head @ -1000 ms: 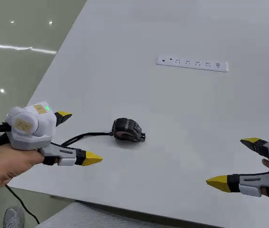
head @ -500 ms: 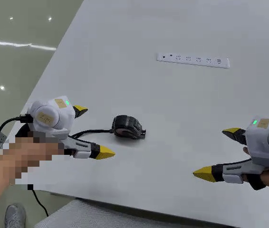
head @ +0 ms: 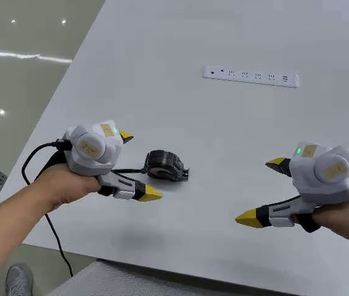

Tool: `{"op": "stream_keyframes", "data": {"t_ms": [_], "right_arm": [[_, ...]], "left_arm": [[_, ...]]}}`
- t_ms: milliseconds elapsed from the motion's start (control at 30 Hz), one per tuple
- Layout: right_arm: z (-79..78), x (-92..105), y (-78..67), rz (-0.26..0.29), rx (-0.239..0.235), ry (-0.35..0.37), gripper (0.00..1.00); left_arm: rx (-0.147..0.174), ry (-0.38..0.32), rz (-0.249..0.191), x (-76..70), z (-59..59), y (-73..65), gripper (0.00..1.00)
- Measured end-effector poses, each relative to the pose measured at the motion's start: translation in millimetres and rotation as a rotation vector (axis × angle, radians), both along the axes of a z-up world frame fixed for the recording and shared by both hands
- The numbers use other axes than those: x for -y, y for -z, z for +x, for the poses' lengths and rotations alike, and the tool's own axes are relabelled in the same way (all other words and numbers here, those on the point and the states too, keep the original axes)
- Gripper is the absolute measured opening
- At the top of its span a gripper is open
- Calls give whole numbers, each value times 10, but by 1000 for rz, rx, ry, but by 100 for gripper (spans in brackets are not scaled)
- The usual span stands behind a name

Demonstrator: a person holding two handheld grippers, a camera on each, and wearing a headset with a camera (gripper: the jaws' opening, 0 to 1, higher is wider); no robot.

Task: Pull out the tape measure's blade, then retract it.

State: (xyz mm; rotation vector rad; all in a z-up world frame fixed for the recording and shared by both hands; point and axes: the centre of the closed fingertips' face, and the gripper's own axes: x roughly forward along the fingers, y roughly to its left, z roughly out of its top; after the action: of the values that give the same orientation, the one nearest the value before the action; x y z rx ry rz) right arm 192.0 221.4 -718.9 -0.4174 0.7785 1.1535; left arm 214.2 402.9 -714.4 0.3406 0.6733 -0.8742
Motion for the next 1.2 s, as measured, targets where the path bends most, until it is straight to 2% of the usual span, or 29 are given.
{"op": "stream_keyframes", "data": {"t_ms": [433,700,833,933,1200], "right_arm": [[136,-258,234,-36,2,-105,82],[212,-447,394,-62,24,-179,76],[245,-539,477,-69,28,-211,73],[263,-605,554,-78,27,-242,70],[309,-784,697,-88,17,-293,64]], "left_arm": [[2,76,45,114,137,180,84],[-1,128,71,202,147,276,82],[1,164,99,215,203,381,79],[15,180,119,216,281,456,76],[15,192,131,235,393,564,68]]}}
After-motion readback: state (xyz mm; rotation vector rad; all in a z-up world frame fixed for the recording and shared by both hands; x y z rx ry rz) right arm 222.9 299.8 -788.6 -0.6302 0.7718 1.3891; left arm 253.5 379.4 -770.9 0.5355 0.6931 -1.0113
